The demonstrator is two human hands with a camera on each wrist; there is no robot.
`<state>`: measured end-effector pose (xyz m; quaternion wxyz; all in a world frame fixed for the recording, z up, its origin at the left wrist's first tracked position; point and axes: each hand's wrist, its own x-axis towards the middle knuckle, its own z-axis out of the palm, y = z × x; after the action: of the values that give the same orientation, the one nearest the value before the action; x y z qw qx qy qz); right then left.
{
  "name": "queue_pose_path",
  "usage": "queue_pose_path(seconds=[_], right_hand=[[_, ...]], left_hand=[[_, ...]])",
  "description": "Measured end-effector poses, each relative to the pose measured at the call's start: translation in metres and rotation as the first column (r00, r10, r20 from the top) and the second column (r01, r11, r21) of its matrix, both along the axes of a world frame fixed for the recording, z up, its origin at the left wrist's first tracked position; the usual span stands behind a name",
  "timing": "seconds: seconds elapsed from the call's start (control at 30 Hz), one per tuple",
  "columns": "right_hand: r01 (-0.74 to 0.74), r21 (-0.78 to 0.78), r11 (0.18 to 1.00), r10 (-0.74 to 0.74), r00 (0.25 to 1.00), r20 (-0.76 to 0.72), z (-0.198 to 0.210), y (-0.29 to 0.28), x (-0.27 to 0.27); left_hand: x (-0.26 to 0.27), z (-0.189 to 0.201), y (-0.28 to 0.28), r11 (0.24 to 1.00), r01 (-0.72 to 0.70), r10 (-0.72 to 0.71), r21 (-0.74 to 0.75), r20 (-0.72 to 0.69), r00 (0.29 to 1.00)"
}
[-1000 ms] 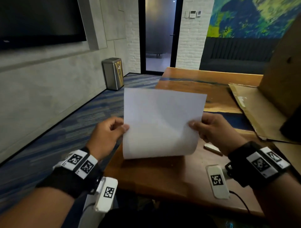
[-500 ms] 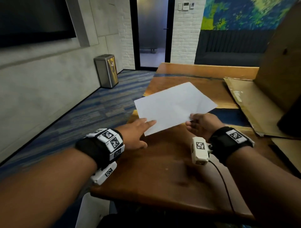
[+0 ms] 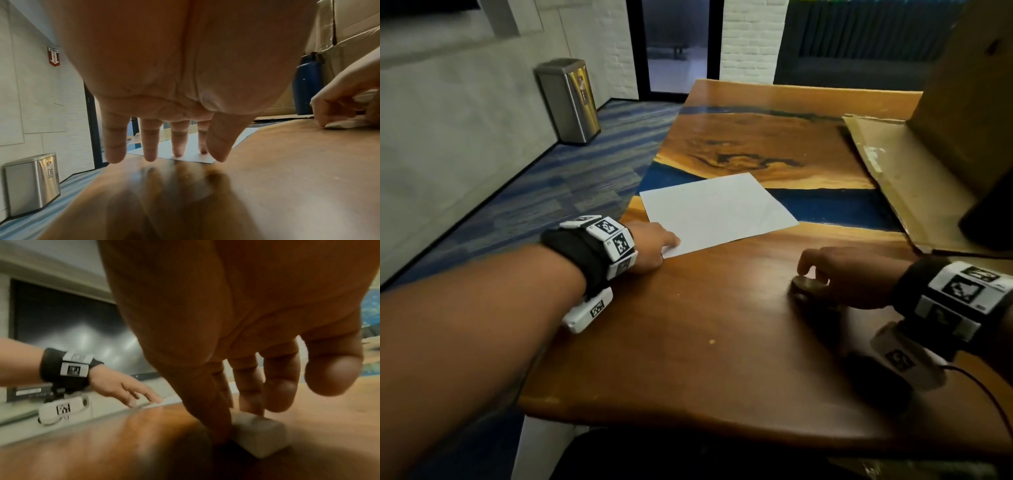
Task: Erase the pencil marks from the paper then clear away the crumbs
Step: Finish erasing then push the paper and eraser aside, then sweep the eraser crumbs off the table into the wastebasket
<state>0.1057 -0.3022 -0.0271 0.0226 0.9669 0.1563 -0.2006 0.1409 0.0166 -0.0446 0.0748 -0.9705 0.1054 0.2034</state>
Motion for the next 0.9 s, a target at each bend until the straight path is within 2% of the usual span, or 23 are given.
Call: queue_pose_path(seconds=[0.07,0.17,0.37,0.5,0.6,0.67,0.73,0.8,0.9], right_hand=[[-0.021,-0.04,0.999,0.021,1.0,-0.001,0.0,0.002,0.01],[-0.058,-0.013,0.998,0.058,0.998,0.01,0.002,0.011,0.046],[-0.109,0.093,0.99,0.082,0.963,0.256,-0.003,0.045,0.128],[-0.116,0.002,0.993,0.113,0.972,0.206,-0.021,0.06,0.15],[-0.091,0.07,0.993,0.078,0.982,0.172,-0.025,0.048,0.151],[-0.048,0.111,0.993,0.019,0.969,0.246,-0.018,0.028,0.144],[0.003,0.014,1.0,-0.006,0.964,0.267,-0.011,0.002,0.133],[0.028,-0.125,0.992,-0.009,0.988,0.155,-0.011,-0.016,0.108],[0.0,-0.143,0.99,-0.009,0.998,-0.063,-0.019,-0.003,0.051]], left_hand=[[0.006,-0.001,0.0,1.0,-0.015,0.015,-0.014,0.003,1.0],[0.014,-0.001,0.0,1.0,-0.015,0.015,0.01,-0.003,1.0],[0.035,0.001,-0.002,0.998,-0.023,0.023,0.054,0.003,1.0],[0.044,-0.002,-0.002,0.998,-0.057,0.057,0.008,0.012,0.998],[0.042,-0.001,0.002,0.993,-0.102,0.104,-0.052,0.026,0.994],[0.032,0.004,0.006,0.988,-0.14,0.143,-0.064,0.048,0.988],[0.018,0.008,0.007,0.987,-0.157,0.159,-0.046,0.055,0.986],[-0.004,0.009,0.002,0.988,-0.152,0.152,0.003,-0.006,0.988],[-0.044,0.013,-0.022,0.997,-0.057,0.064,0.052,-0.159,0.985]])
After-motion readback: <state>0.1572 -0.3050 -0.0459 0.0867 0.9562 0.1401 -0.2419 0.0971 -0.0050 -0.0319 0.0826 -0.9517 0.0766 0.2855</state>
